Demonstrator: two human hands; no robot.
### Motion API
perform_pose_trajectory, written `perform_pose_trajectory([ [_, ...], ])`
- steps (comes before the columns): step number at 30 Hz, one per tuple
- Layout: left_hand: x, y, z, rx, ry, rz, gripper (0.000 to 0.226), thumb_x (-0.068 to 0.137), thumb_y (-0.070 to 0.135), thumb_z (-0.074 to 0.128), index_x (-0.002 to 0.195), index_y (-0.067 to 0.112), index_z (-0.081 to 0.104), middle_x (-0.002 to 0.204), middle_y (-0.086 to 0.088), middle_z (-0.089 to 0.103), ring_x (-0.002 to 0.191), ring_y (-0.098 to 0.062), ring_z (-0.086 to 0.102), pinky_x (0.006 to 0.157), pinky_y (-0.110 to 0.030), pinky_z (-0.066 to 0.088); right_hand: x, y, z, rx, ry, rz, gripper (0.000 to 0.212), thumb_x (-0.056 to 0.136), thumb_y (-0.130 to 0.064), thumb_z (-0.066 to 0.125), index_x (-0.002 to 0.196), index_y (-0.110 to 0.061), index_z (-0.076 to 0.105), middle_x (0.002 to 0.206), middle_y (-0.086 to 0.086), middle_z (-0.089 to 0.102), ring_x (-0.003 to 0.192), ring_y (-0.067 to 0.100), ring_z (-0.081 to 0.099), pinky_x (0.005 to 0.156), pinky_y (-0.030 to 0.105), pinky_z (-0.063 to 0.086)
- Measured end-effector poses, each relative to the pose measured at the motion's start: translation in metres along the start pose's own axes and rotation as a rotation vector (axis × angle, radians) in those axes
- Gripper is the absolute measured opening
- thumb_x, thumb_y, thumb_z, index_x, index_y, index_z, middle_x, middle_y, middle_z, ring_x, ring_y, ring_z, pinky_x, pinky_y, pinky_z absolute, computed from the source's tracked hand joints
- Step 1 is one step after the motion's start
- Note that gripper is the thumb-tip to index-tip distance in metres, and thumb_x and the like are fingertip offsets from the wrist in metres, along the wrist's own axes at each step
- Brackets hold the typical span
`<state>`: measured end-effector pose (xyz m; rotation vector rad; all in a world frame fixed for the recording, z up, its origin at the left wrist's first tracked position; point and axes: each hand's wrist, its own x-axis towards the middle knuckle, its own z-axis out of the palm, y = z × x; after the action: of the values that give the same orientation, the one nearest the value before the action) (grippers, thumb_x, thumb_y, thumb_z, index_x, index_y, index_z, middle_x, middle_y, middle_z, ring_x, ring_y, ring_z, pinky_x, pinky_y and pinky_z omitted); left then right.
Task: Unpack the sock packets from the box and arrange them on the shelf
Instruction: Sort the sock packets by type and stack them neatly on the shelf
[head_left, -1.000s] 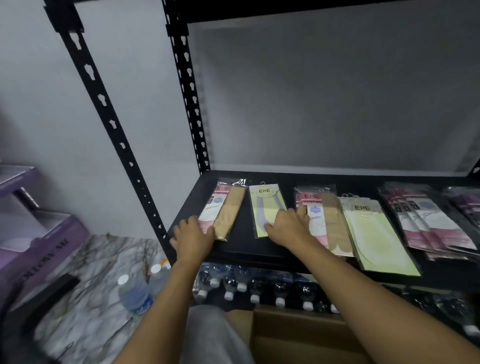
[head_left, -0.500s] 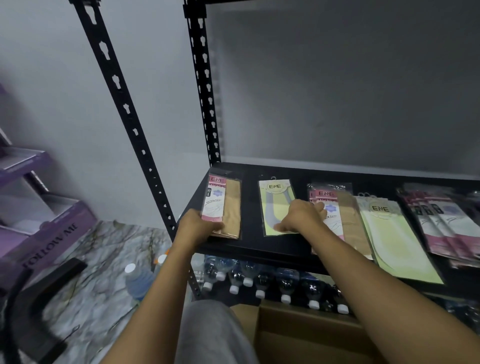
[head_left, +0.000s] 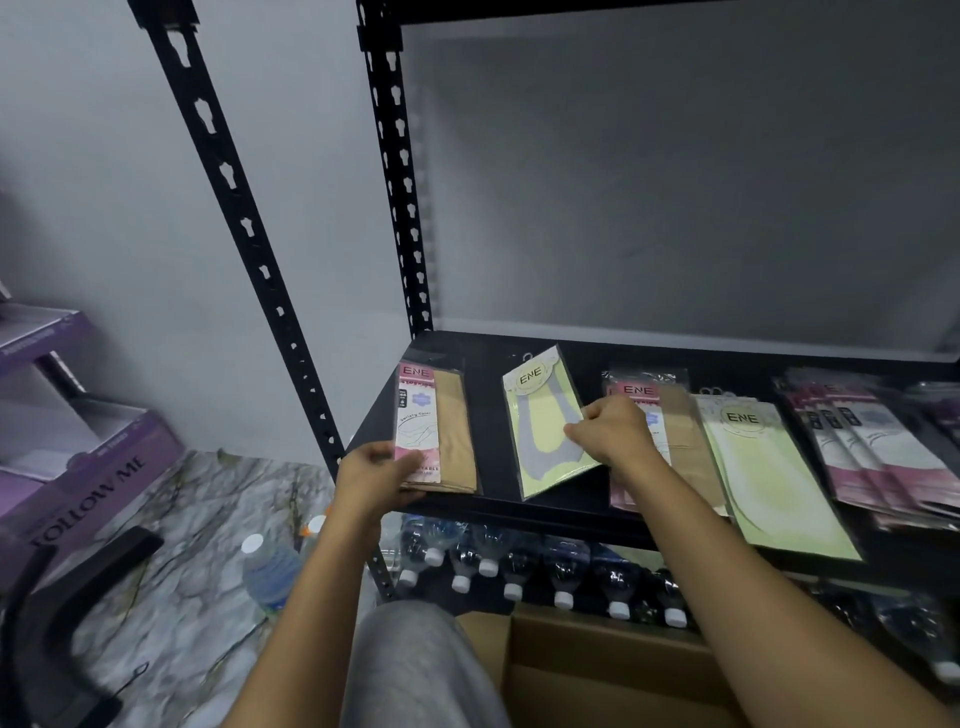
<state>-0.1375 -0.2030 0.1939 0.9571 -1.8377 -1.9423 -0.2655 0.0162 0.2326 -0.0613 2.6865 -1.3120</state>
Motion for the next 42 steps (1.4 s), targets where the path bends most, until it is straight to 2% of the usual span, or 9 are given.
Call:
perform_pose_trajectory([
  [4,-0.013,-0.001,0.007,-0.073,0.005,0.068,0.028,0.087,0.003,0.069,0.112,0.001,0.056,0.098,-0.012,0.070,0.083,-0.026,0.072,0.057,-0.029,0.060,-0.015,0.011,-0.014,0.224,0.067,-0.056,0.005,0.082,-0.009,0.067,0.084,-0.011,0.062,0.080,0.001,0.063,0.070,0.015,0.058,0.066,0.027,0.046],
  [9,-0.034,0.006,0.030,-0.181,-0.061,0.120,0.028,0.086,0.001,0.069,0.111,0.003,0.056,0.094,-0.011,0.071,0.081,-0.024,0.072,0.062,-0.032,0.061,-0.028,0.029,-0.043,0.372,0.136,-0.085,0.019,0.083,-0.014,0.070,0.101,-0.014,0.063,0.090,0.003,0.070,0.077,0.016,0.067,0.066,0.027,0.050],
  [15,-0.054,0.013,0.071,-0.172,-0.153,0.189,0.030,0.087,0.004,0.069,0.115,0.006,0.058,0.092,-0.006,0.074,0.071,-0.014,0.073,0.056,-0.022,0.056,-0.046,0.054,-0.081,0.562,0.179,-0.067,0.030,0.083,-0.010,0.070,0.112,-0.010,0.061,0.099,0.005,0.071,0.087,0.020,0.069,0.079,0.035,0.056],
  [19,-0.071,0.017,0.101,-0.198,-0.226,0.197,0.028,0.088,0.005,0.068,0.113,0.009,0.058,0.093,-0.007,0.074,0.077,-0.016,0.074,0.064,-0.026,0.058,-0.060,0.069,-0.111,0.615,0.240,-0.081,0.028,0.086,-0.006,0.065,0.113,-0.013,0.058,0.083,-0.006,0.066,0.074,0.009,0.066,0.063,0.021,0.049],
  [22,-0.078,0.017,0.121,-0.204,-0.276,0.206,0.031,0.087,0.005,0.069,0.117,0.007,0.057,0.093,-0.009,0.076,0.085,-0.025,0.075,0.070,-0.033,0.059,-0.065,0.082,-0.134,0.615,0.312,-0.075,0.028,0.086,-0.007,0.065,0.113,-0.012,0.059,0.084,-0.007,0.064,0.074,0.006,0.061,0.071,0.025,0.049],
  [28,-0.091,0.017,0.155,-0.175,-0.331,0.225,0.029,0.086,0.006,0.070,0.113,0.010,0.060,0.096,-0.009,0.076,0.087,-0.023,0.074,0.079,-0.036,0.057,-0.069,0.108,-0.172,0.552,0.412,-0.063,0.036,0.087,-0.010,0.066,0.122,-0.006,0.057,0.099,0.001,0.065,0.080,0.012,0.062,0.079,0.031,0.048],
  [34,-0.092,0.014,0.179,-0.137,-0.337,0.199,0.029,0.085,0.006,0.072,0.112,0.008,0.061,0.099,-0.010,0.075,0.088,-0.022,0.074,0.073,-0.031,0.055,-0.066,0.127,-0.184,0.463,0.456,-0.060,0.036,0.087,-0.010,0.066,0.122,-0.003,0.058,0.093,0.003,0.066,0.081,0.017,0.064,0.079,0.035,0.052],
  [39,-0.091,0.012,0.187,-0.074,-0.318,0.193,0.024,0.086,0.004,0.071,0.107,0.008,0.061,0.095,-0.011,0.075,0.083,-0.021,0.074,0.060,-0.022,0.055,-0.057,0.136,-0.181,0.366,0.470,-0.018,0.043,0.086,-0.015,0.068,0.126,-0.004,0.057,0.114,0.012,0.064,0.102,0.027,0.063,0.094,0.043,0.051],
  [42,-0.085,0.009,0.193,0.043,-0.297,0.207,0.024,0.084,0.006,0.073,0.105,0.010,0.061,0.092,-0.008,0.074,0.081,-0.019,0.074,0.063,-0.027,0.057,-0.053,0.139,-0.175,0.255,0.457,-0.009,0.040,0.087,-0.016,0.067,0.124,-0.003,0.058,0.114,0.013,0.065,0.095,0.023,0.061,0.087,0.033,0.049],
])
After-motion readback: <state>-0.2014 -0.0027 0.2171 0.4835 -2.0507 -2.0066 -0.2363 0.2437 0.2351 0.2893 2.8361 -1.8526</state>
